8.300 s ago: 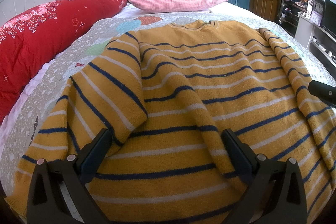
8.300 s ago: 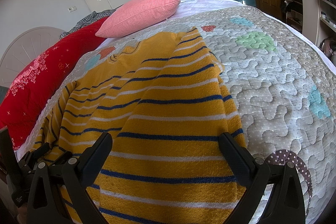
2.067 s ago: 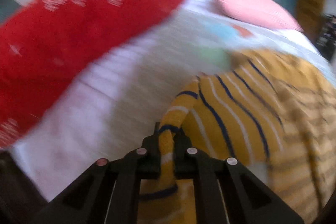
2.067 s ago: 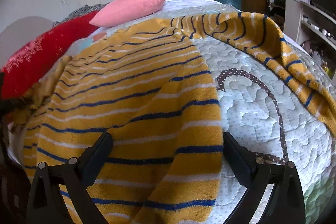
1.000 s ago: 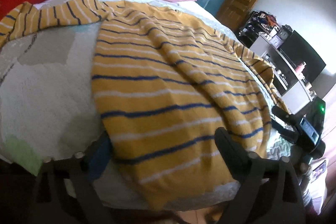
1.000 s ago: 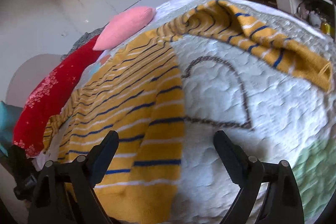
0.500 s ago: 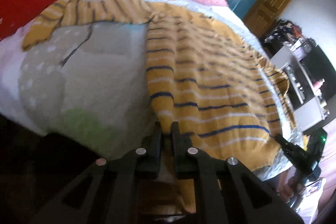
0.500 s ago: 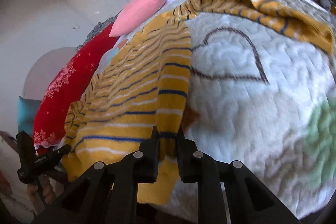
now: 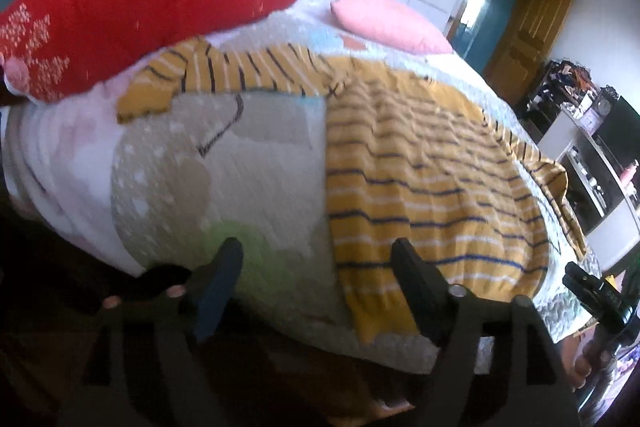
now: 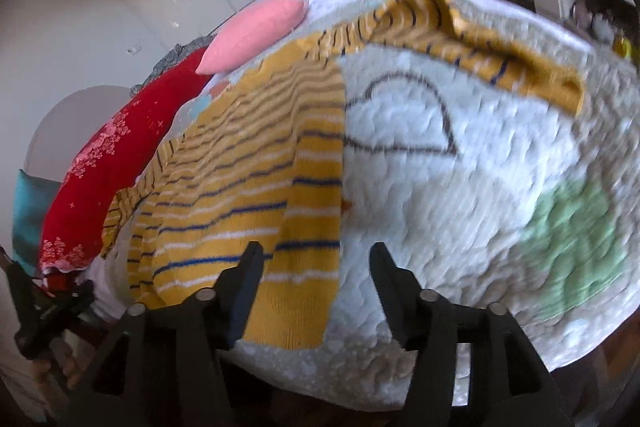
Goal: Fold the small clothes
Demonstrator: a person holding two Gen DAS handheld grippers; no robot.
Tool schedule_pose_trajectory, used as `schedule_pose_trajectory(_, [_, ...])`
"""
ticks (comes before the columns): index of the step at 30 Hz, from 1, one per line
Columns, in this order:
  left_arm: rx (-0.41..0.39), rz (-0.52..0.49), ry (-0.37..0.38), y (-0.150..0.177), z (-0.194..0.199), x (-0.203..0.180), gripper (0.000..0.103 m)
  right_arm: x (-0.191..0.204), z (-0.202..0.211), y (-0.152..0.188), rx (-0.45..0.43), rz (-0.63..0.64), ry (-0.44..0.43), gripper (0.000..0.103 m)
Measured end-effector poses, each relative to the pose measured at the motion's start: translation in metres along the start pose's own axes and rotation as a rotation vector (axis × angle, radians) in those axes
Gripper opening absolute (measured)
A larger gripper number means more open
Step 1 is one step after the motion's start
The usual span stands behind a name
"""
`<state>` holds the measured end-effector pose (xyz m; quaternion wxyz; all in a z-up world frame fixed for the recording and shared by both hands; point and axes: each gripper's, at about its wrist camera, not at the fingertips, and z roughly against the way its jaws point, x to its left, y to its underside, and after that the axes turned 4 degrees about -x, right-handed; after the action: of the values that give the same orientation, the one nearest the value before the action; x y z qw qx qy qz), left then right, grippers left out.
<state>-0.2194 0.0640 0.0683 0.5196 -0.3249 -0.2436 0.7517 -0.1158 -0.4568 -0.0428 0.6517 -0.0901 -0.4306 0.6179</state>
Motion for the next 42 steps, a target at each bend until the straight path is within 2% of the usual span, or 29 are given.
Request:
schedule_pose_trajectory(3, [0.003, -0.014, -0.002, -0.007, -0.004, -0.007, 0.080, 0.009, -0.001, -0.010, -0.017, 0.039, 0.029, 0.074])
schedule_pose_trajectory(7, [0.029, -0.050, -0.011, -0.014, -0.015, -0.022, 0.080, 0.020, -0.016, -0.026, -0.010, 0.078, 0.055, 0.077])
schedule_pose_trajectory(11, [0.050, -0.117, 0.010, -0.022, -0.027, -0.048, 0.080, 0.029, -0.033, -0.038, 0.001, 0.138, 0.108, 0.079])
schedule_pose_trajectory(15, [0.061, -0.205, 0.014, -0.025, -0.044, -0.078, 0.083, 0.017, -0.053, -0.048, 0.032, 0.133, 0.141, 0.081])
schedule_pose_trajectory(19, [0.136, -0.254, 0.029, -0.023, -0.079, -0.104, 0.083, 0.000, -0.072, -0.053, 0.063, 0.116, 0.180, 0.082])
schedule_pose_trajectory(22, [0.187, -0.265, 0.009, -0.020, -0.105, -0.114, 0.083, -0.010, -0.078, -0.053, 0.055, 0.088, 0.145, 0.088])
schedule_pose_trajectory(25, [0.239, -0.248, -0.014, -0.017, -0.129, -0.116, 0.083, -0.008, -0.084, -0.055, 0.050, 0.115, 0.141, 0.094])
schedule_pose_trajectory(28, [0.210, -0.281, -0.037, -0.015, -0.134, -0.124, 0.090, -0.001, -0.093, -0.054, 0.068, 0.166, 0.145, 0.103])
schedule_pose_trajectory(33, [0.212, -0.285, -0.054, -0.014, -0.139, -0.128, 0.097, 0.008, -0.105, -0.055, 0.108, 0.257, 0.193, 0.103])
schedule_pose_trajectory(37, [0.206, -0.263, -0.059, -0.014, -0.143, -0.127, 0.102, 0.004, -0.108, -0.057, 0.123, 0.256, 0.174, 0.103])
schedule_pose_trajectory(42, [0.212, -0.275, -0.089, -0.011, -0.147, -0.131, 0.103, 0.008, -0.111, -0.055, 0.128, 0.267, 0.213, 0.103])
